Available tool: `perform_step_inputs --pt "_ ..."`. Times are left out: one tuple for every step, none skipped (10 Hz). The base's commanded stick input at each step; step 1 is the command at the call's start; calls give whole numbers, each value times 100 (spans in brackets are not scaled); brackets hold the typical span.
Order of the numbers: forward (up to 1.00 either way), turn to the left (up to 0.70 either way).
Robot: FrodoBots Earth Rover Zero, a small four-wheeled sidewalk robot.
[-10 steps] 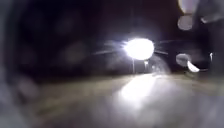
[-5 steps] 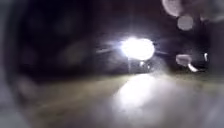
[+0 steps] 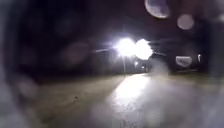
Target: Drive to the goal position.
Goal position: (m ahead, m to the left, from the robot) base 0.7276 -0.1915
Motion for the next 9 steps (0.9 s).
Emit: perform_step_inputs --pt "7 -10" --pt "7 -9" --pt "7 -8" --pt "7 -7" --pt "7 -6" --pt "7 -5" --pt "7 -9" --pt "7 -7" --pt "7 -2"
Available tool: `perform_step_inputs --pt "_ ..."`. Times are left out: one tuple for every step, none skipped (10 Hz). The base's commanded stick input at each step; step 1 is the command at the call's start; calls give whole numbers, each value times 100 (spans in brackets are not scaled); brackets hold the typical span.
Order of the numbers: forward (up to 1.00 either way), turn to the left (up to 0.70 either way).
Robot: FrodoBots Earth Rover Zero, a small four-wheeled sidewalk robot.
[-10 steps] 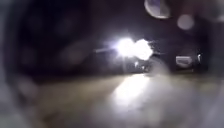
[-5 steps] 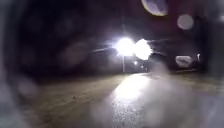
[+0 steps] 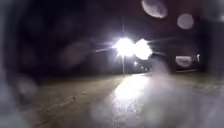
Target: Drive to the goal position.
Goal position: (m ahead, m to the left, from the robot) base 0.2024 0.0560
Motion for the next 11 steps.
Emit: perform_step_inputs --pt "7 0" --pt "7 0" --pt "7 0" --pt "7 -1" --pt "6 -3" --pt "6 -5" --pt "7 -6" --pt "7 -5" --pt "7 -5" --pt "7 -5" --pt "7 -5"
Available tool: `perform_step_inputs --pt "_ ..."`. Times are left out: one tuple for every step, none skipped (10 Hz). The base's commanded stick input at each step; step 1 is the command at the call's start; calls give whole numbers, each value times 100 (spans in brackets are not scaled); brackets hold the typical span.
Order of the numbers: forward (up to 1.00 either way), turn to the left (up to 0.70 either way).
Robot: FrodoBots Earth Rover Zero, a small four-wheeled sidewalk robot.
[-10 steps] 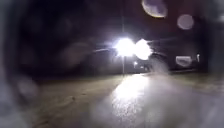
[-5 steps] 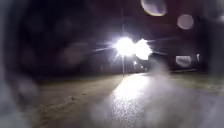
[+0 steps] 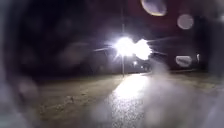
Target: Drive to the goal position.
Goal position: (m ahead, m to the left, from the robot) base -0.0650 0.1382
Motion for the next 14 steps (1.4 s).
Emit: perform_step_inputs --pt "7 -5" --pt "7 -5" --pt "7 -5" --pt "7 -6" --pt "7 -6" --pt "7 -5" --pt "7 -5" --pt "7 -9" --pt "7 -12" --pt "7 -9" --pt "7 -6" --pt "7 -3" --pt "7 0" --pt "6 0"
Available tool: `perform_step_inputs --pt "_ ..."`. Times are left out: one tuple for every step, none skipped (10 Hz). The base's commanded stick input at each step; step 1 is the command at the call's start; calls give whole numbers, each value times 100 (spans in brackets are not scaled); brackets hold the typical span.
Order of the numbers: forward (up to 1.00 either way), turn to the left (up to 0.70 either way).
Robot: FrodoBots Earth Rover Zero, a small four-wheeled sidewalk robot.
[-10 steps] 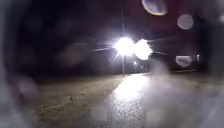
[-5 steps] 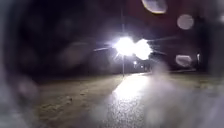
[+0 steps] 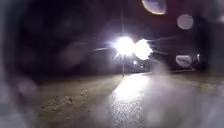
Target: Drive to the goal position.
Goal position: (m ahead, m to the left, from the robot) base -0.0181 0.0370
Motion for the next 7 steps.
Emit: perform_step_inputs --pt "6 0" --pt "6 0" --pt "6 0" --pt "7 0" --pt "7 0" --pt "7 0" --pt "7 0"
